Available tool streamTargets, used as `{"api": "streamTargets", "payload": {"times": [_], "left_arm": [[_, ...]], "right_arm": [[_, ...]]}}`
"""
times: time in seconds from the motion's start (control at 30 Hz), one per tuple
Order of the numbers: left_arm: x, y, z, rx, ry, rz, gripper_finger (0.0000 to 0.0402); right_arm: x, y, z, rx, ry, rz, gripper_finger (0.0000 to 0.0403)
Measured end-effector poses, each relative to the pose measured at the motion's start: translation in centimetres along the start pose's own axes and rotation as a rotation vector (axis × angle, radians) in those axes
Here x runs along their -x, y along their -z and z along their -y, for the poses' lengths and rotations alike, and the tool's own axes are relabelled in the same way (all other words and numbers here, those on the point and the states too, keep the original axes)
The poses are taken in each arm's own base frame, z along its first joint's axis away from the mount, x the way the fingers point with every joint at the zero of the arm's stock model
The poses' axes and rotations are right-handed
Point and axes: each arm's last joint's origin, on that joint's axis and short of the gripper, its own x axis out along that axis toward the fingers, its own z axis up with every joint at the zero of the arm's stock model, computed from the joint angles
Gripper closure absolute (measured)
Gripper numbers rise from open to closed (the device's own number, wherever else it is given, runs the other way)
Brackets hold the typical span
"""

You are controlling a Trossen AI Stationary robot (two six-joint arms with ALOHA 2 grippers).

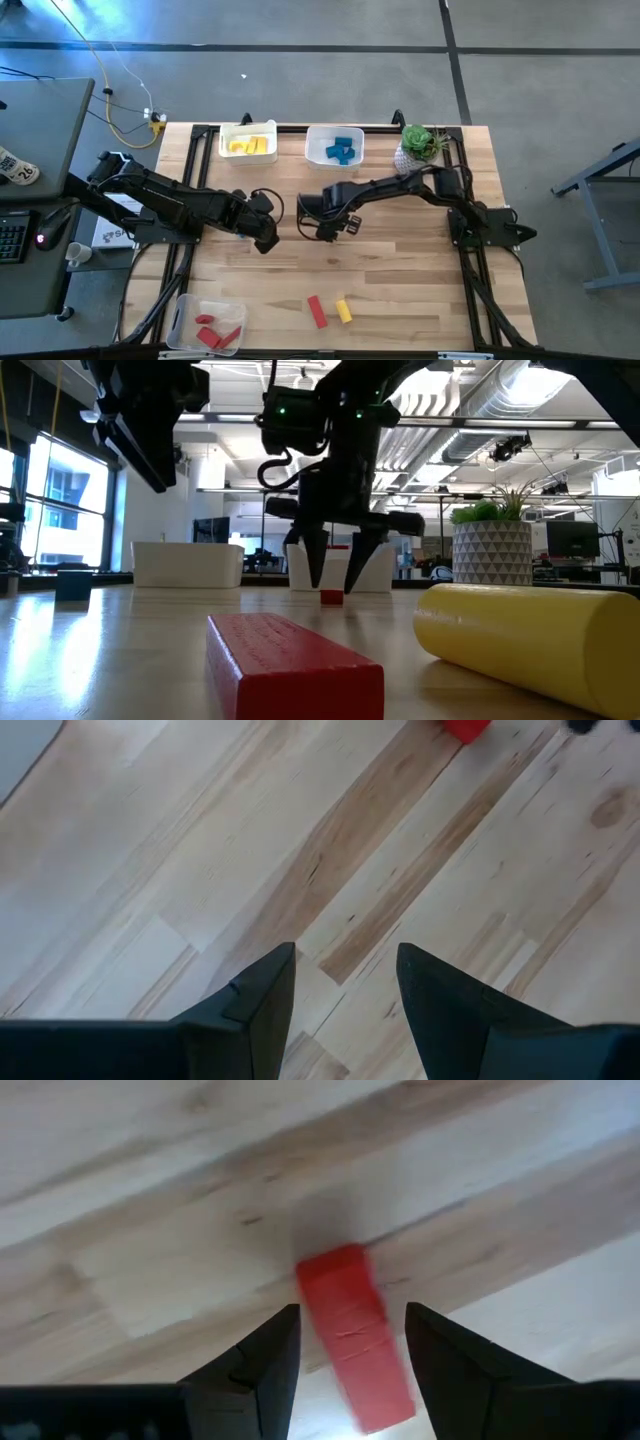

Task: Sort & place blocks by color
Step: Put the red block into the transparent bin

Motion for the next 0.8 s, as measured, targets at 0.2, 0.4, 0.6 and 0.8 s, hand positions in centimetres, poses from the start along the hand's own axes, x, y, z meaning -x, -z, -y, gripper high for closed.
{"api": "streamTargets", "payload": {"times": [0.2,0.4,0.6,0.8], "left_arm": [[0.0,0.0,0.0,0.001,0.002,0.002,0.0236],[0.0,0.0,0.0,0.000,0.003,0.002,0.0236],[0.0,0.0,0.0,-0.016,-0.002,0.007,0.0236],[0.0,-0.1,0.0,-0.027,-0.011,0.019,0.0236]], "right_arm": [[-0.7,0.9,0.5,-0.026,0.010,-0.006,0.0235],[-1.4,1.4,0.8,-0.083,-0.002,-0.003,0.0236],[-1.7,1.6,0.7,-0.137,-0.019,0.006,0.0256],[-1.8,1.6,0.6,-0.189,-0.027,-0.009,0.0322]]}}
